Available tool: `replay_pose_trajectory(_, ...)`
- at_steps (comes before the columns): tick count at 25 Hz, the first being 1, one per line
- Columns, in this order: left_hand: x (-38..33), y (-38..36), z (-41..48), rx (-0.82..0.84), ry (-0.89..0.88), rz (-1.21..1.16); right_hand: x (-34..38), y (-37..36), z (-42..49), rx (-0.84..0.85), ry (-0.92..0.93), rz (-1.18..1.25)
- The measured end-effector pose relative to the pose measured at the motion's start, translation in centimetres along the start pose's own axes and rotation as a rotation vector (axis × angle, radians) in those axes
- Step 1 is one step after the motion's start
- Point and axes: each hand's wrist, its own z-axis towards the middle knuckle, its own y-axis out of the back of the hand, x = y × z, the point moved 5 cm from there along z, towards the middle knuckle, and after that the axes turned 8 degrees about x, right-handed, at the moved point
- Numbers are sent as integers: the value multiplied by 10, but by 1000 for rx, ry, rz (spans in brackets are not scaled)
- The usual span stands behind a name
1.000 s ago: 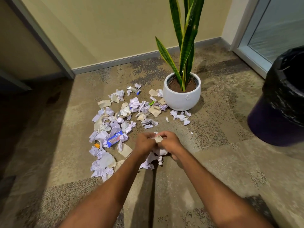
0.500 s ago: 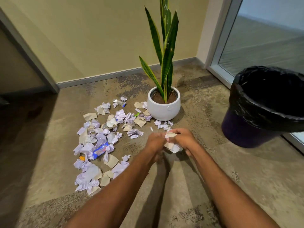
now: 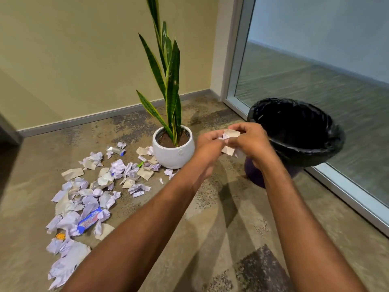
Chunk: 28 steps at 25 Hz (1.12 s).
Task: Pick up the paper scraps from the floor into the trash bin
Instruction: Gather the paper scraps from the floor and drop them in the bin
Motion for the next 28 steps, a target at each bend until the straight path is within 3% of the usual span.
replay_pose_trajectory(8, -53, -92, 48, 102, -84, 66, 15, 105, 23, -172, 38, 75)
replay_pose_trajectory(14, -54, -123, 75, 234, 1, 159, -23, 141, 38, -348, -47, 80)
replay_pose_trajectory(20, -47, -108, 82, 277, 38, 110, -46, 146, 39, -404, -112, -3)
replay_pose_trajectory(23, -46, -91, 79, 241, 33, 63, -37, 137, 38, -449, -54, 8)
replay_pose_trajectory(28, -40, -33, 61, 135, 38, 18, -14, 73, 33, -311, 102, 96)
